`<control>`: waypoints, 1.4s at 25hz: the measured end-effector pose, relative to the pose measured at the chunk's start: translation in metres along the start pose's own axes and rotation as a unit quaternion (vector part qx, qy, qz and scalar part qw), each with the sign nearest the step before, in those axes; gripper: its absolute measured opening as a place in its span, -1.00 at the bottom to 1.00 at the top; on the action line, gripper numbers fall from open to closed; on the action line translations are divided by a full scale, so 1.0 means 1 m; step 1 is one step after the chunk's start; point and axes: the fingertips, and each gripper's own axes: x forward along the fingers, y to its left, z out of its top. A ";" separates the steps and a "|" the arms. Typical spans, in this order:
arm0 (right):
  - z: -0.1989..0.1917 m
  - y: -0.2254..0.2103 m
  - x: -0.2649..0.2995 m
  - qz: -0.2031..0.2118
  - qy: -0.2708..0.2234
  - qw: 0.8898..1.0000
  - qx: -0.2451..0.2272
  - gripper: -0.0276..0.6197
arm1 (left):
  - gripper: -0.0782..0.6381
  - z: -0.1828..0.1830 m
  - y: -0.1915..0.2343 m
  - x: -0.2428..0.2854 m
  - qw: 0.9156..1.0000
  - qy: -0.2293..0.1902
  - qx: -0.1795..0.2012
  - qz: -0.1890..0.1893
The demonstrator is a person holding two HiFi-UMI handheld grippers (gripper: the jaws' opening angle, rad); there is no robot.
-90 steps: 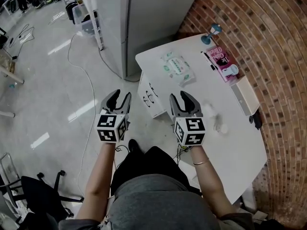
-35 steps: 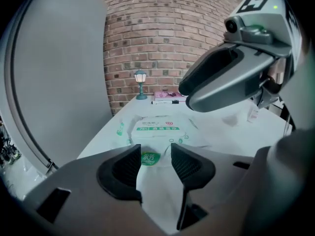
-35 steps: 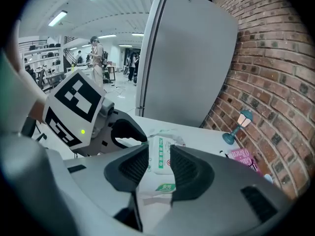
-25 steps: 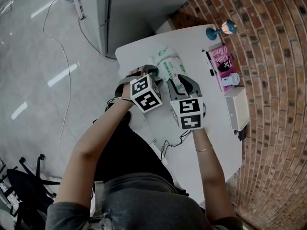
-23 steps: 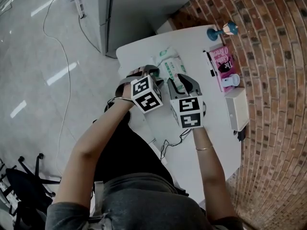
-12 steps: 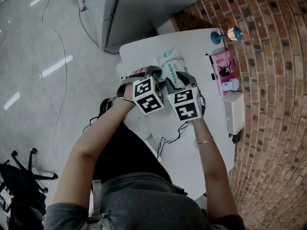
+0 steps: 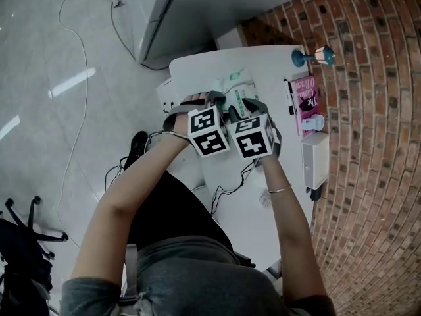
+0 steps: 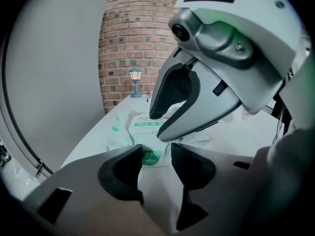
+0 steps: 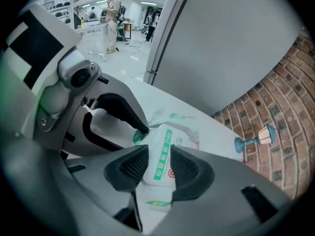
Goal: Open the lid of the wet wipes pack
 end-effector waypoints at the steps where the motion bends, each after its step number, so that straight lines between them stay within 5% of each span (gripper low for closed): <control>1: 0.000 0.000 0.001 -0.003 0.004 1.000 -0.004 -0.48 | -0.26 0.000 0.000 0.000 1.000 -0.001 0.001 0.001; 25: -0.002 0.002 0.002 -0.005 0.029 1.000 -0.001 -0.74 | -0.26 -0.002 -0.003 0.002 0.999 0.006 0.033 0.009; 35: -0.001 0.001 0.000 0.012 0.040 0.999 0.026 -0.80 | -0.31 -0.001 -0.001 0.003 1.000 0.016 0.016 -0.008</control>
